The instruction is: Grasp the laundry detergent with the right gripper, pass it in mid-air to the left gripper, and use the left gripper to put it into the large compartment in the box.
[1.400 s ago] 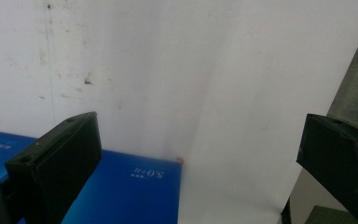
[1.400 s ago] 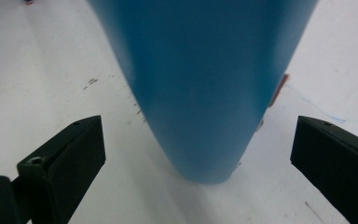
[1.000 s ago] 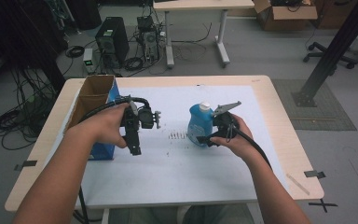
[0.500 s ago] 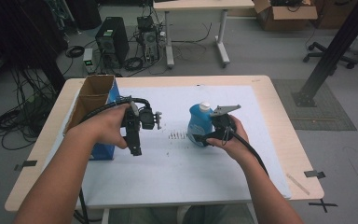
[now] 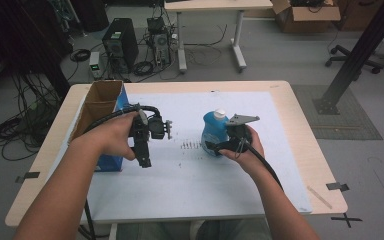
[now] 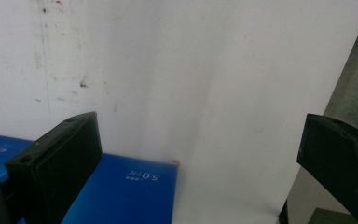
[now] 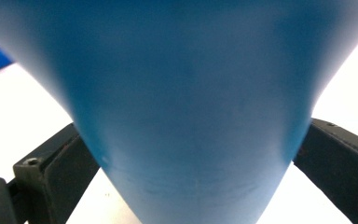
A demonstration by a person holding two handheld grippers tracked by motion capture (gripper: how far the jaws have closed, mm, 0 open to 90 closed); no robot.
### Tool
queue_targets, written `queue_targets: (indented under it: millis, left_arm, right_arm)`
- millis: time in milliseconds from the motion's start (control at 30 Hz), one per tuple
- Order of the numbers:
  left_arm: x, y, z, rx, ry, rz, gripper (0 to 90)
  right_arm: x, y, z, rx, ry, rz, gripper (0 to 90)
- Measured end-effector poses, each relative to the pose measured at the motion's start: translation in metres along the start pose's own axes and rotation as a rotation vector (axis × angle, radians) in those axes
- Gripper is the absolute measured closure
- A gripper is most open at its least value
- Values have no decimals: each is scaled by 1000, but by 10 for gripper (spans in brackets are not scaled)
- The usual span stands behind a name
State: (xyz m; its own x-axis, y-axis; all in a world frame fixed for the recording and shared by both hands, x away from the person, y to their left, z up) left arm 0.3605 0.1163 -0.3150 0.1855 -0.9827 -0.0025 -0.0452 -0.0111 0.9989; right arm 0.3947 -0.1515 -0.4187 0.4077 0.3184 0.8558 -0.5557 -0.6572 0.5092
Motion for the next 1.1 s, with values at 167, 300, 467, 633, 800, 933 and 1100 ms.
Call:
queue_targets:
  millis: [167,300,467,633,800,933,1100]
  left_arm:
    - [-1,1,0,-2,1,-3,2]
    - [-1,1,0,0,1,2,2]
    - [-1,0,0,0,-1,1,2]
    - [-1,0,0,-1,0,1,2]
    - [0,0,1,0,-1,0,2]
    - [0,-1,1,1,-2,-2,2]
    - [-1,-1,1,1,-1,-3,2]
  right_arm:
    - [-4,-2,-3,-7,-9,35,15]
    - [-5,-3,-4,-10,-15,53,17]
    - [-6,-4,-4,-26,-22,69,26]
    - [-7,-4,-4,-34,-30,77,40]
    - [-8,-5,-6,-30,-30,90,67]
    - [-8,-5,-7,-24,-31,87,87]
    - [-10,-7,-7,-15,-40,87,132]
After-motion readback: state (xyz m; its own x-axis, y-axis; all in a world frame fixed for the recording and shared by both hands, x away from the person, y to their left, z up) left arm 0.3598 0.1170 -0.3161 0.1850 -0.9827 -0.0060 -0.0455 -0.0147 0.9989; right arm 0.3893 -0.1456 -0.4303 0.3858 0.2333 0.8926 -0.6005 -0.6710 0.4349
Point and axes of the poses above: each handheld gripper's, and its own axes: y roughly backward along the jaws, x roughly out of its top, z roughly to its right, the point moved 1 cm from there along -y, roughly forward along the jaws, and after that the axes turned 2 degrees about z, right-handed, at the moved point
